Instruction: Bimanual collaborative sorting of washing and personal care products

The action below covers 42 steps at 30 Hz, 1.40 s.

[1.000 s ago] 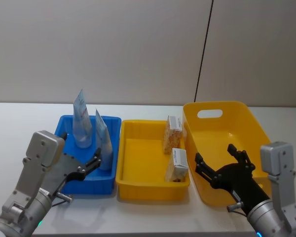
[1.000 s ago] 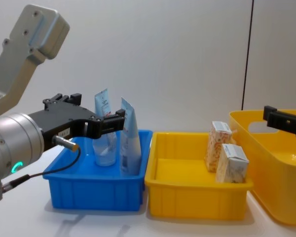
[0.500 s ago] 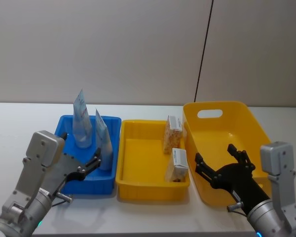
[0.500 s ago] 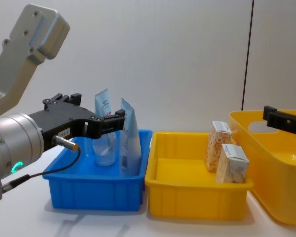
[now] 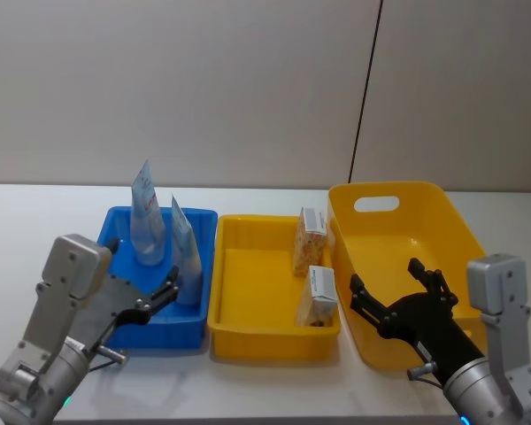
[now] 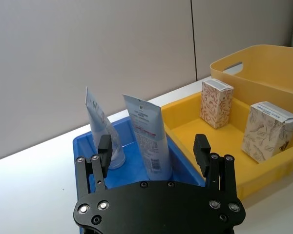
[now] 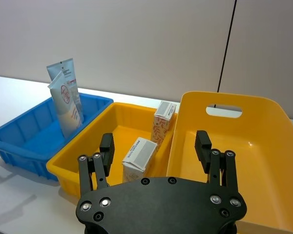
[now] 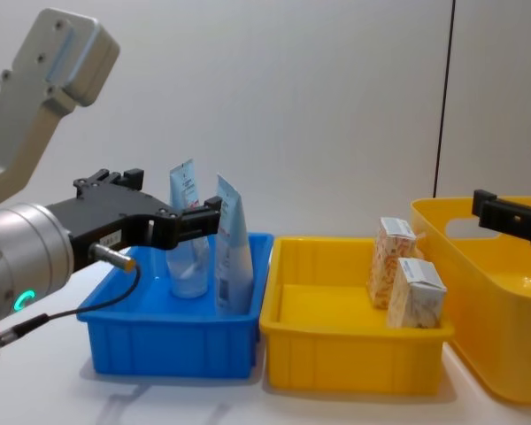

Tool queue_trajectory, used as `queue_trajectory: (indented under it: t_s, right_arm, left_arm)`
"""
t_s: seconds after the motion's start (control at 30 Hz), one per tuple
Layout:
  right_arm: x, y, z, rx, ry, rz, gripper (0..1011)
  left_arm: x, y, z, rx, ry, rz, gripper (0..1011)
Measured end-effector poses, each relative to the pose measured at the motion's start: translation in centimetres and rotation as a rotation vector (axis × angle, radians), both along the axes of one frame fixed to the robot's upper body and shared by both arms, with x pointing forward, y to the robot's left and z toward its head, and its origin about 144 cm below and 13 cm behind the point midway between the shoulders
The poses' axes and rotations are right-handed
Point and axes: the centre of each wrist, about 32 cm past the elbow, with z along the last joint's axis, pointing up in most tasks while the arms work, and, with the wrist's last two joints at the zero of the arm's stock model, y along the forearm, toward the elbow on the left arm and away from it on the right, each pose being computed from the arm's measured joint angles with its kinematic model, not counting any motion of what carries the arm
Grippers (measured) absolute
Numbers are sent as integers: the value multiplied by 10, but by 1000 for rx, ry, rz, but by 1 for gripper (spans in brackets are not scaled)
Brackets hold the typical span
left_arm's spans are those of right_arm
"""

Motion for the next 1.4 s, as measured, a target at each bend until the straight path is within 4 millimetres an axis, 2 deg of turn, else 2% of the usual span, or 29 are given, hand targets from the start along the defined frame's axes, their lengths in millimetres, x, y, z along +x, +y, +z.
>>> queue_trajectory:
  t_s: [0.43,0.67,1.0,1.4]
  right_arm:
    - [0,0,0,0,0,0,1002]
    - [0,0,0,0,0,0,1002]
    - [0,0,0,0,0,0,1002]
    - [0,0,0,0,0,0,1002]
  left_arm:
    - [-4,17,1,-58,45,10,1001]
    - [-2,19,3,-93,78,7,1001]
    - [14,13,5,-130,130,-41,1001]
    - [40,-6,2,-141,197,-113,1001]
